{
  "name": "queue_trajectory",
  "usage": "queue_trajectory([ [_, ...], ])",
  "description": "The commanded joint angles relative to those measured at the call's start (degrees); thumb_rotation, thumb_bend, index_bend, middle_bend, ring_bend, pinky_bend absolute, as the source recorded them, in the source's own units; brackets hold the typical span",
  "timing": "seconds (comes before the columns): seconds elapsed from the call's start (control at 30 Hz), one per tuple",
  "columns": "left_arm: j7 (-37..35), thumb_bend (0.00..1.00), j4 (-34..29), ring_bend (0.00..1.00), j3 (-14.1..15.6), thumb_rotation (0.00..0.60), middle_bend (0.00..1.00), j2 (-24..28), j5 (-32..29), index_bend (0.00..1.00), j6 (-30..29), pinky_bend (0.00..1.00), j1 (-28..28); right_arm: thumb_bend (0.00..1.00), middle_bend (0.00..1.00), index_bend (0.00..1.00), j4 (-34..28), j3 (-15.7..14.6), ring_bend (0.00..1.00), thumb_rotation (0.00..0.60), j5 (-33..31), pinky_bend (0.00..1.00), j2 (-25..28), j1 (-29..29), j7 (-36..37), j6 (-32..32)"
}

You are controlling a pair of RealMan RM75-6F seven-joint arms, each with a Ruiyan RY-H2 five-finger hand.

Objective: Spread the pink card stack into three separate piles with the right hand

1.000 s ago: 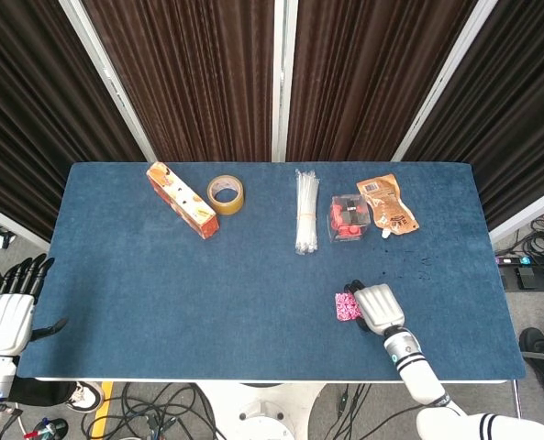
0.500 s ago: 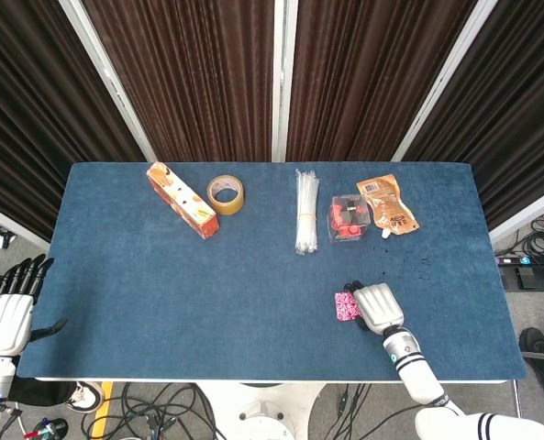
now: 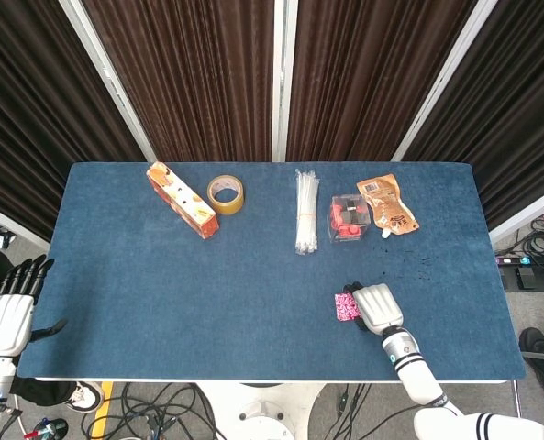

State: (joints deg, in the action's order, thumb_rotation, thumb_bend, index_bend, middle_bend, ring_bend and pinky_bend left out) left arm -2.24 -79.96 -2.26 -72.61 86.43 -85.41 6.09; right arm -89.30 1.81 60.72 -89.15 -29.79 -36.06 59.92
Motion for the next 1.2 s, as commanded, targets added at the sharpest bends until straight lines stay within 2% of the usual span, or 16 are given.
queue_trajectory([
  [0.03,-0.06,0.0,0.04,0.0,0.0,0.6,0.03,0.0,-0.04,0.04,0.03,0.1,-0.01,0.24,0.35,0.34,0.07,0.01,0.78,0.6,0.02,0.85,-0.12,-0.02,-0.1,0.2],
  [0.47,-0.43,0.0,0.19,0.0,-0.03,0.6,0.03,0.01,0.0,0.04,-0.06,0.1,-0.06,0.32,0.43,0.41,0.39,0.11,0.79,0.6,1.06,0.85,-0.7,0.32,1.1,1.44],
  [0.8,-0.32,0.0,0.02,0.0,-0.06,0.6,0.03,0.09,-0.03,0.04,-0.01,0.1,-0.03,0.33,0.45,0.42,-0.45,0.62,0.79,0.6,1.52,0.85,-0.15,0.07,1.61,1.53],
  [1.03,-0.35,0.0,-0.07,0.0,-0.08,0.6,0.03,0.23,0.05,0.04,-0.19,0.1,-0.09,0.33,0.45,0.43,-2.24,2.89,0.79,0.6,1.11,0.85,-0.63,-2.32,-0.51,0.92],
  [1.2,-0.52,0.0,-0.25,0.0,-0.21,0.6,0.03,0.55,-0.14,0.04,-0.36,0.1,-0.22,0.33,0.45,0.43,-2.1,5.26,0.79,0.6,-1.61,0.85,-3.2,-5.71,-3.59,-1.09],
])
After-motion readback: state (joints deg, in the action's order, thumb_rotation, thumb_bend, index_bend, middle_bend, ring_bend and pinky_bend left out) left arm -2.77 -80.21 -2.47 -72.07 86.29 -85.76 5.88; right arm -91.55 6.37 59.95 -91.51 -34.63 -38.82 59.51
